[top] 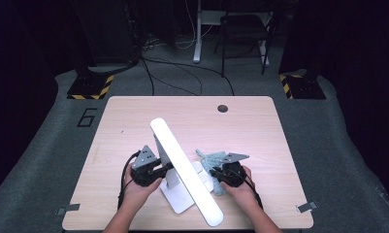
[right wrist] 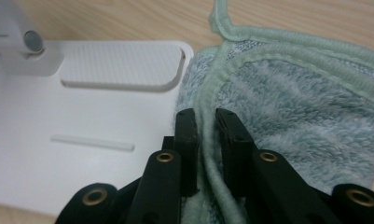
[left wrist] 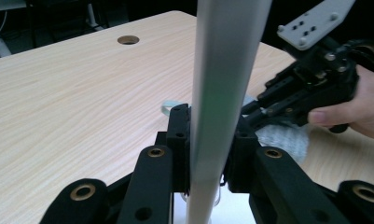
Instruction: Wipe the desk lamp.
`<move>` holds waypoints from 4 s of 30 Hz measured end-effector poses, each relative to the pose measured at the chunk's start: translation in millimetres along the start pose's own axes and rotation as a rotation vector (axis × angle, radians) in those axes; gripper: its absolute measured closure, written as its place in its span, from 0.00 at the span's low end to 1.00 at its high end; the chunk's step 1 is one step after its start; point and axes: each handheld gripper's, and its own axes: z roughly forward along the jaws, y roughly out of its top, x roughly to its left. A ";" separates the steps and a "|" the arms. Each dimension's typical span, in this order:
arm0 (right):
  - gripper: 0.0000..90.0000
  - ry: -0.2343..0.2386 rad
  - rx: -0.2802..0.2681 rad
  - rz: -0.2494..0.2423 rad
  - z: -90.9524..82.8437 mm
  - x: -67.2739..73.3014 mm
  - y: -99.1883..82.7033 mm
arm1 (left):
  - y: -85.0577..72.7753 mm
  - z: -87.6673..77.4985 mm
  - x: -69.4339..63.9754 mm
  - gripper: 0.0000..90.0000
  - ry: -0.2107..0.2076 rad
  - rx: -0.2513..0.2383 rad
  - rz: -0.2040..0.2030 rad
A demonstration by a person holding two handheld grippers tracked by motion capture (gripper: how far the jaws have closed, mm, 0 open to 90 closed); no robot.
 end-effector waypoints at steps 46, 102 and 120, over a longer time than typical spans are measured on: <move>0.87 -0.084 -0.039 -0.079 -53.1 25.6 -40.6 | -3.3 -2.3 -6.1 0.84 0.047 -0.014 -0.008; 0.45 -0.157 -0.135 -0.037 -56.2 51.6 -28.7 | 0.8 -11.3 -1.1 0.63 -0.016 -0.029 -0.031; 0.39 -0.130 -0.030 -0.143 3.7 71.7 -9.6 | -4.7 -22.3 -3.9 0.57 -0.045 -0.048 0.009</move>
